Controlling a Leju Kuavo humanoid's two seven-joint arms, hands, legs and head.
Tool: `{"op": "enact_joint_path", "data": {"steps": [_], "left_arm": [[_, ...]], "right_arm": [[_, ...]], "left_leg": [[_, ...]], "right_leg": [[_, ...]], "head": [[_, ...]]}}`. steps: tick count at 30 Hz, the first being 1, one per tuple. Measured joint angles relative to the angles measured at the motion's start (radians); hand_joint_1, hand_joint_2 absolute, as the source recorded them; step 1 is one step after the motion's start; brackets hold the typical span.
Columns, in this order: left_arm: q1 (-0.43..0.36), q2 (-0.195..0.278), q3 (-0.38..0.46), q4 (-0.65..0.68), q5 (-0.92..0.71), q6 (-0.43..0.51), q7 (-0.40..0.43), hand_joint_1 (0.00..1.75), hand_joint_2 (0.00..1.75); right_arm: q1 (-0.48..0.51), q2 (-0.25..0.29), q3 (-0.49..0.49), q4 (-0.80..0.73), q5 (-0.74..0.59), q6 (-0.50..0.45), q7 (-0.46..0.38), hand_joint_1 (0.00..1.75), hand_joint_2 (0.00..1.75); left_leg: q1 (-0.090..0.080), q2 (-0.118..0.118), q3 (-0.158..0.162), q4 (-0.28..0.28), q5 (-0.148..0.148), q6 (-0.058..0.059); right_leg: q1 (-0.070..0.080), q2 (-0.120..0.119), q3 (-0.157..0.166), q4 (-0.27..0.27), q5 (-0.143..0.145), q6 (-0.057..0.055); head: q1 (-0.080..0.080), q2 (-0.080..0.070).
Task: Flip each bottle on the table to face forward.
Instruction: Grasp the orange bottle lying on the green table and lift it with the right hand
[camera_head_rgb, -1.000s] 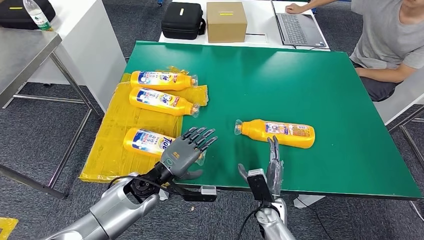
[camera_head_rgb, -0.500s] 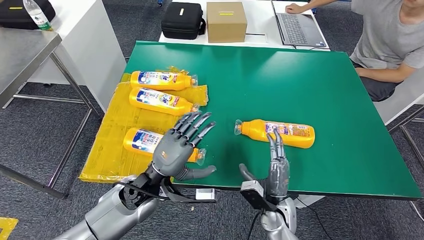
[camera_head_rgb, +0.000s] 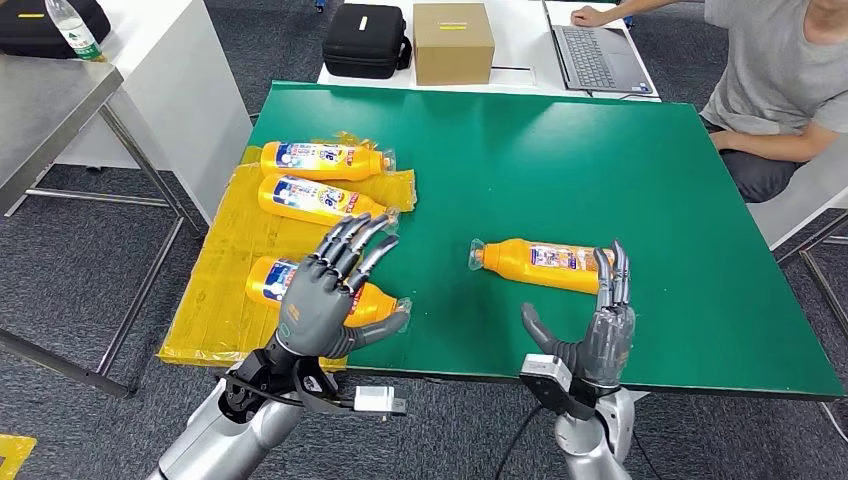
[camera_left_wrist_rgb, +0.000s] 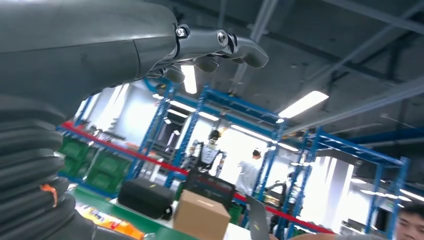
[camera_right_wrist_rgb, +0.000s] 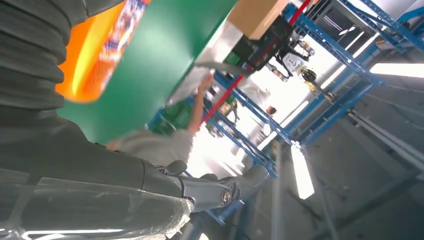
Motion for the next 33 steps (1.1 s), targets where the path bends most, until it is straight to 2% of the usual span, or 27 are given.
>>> {"op": "enact_joint_path", "data": {"steps": [5, 10, 16, 19, 30, 33], "left_arm": [[0.025, -0.023, 0.045, -0.001, 0.009, 0.000, -0.017, 0.00, 1.75], [0.054, -0.045, 0.096, -0.008, 0.020, 0.000, -0.089, 0.00, 1.75], [0.106, -0.089, 0.186, -0.049, 0.067, 0.000, -0.212, 0.00, 1.75], [0.117, -0.112, 0.219, -0.058, 0.073, 0.000, -0.241, 0.00, 1.75], [0.132, -0.144, 0.258, -0.067, 0.074, 0.000, -0.252, 0.00, 1.75], [0.132, -0.152, 0.266, -0.067, 0.079, 0.000, -0.267, 0.00, 1.75]], "right_arm": [[0.016, -0.015, -0.027, -0.037, 0.045, 0.000, 0.000, 0.00, 1.75], [0.029, -0.047, -0.066, -0.047, 0.191, 0.000, 0.000, 0.00, 1.75], [-0.020, -0.085, -0.137, 0.048, 0.308, 0.000, 0.014, 0.00, 1.75], [-0.060, -0.107, -0.169, 0.113, 0.364, 0.000, 0.044, 0.00, 1.75], [-0.110, -0.141, -0.200, 0.207, 0.385, 0.000, 0.064, 0.00, 1.75], [-0.124, -0.150, -0.200, 0.221, 0.326, 0.000, 0.053, 0.00, 1.75]], "left_leg": [[0.000, 0.000, 0.000, 0.000, 0.000, 0.000], [0.000, 0.000, 0.000, 0.000, 0.000, 0.000], [0.000, 0.000, 0.000, 0.000, 0.000, 0.000], [-0.001, 0.000, 0.000, 0.000, 0.000, 0.000], [0.000, 0.000, 0.000, 0.000, 0.000, 0.000], [0.000, 0.000, -0.001, 0.000, 0.000, 0.000]], "right_leg": [[0.000, 0.000, 0.000, 0.000, 0.000, 0.000], [0.000, 0.000, 0.000, 0.000, 0.000, 0.000], [0.000, 0.000, 0.000, 0.000, 0.000, 0.000], [0.000, 0.000, 0.000, 0.000, 0.000, 0.000], [0.000, 0.000, 0.000, 0.000, 0.000, 0.000], [0.000, 0.000, 0.000, 0.000, 0.000, 0.000]], "head": [[0.000, 0.000], [0.000, 0.000], [0.000, 0.000], [0.000, 0.000], [0.000, 0.000], [0.000, 0.000]]}}
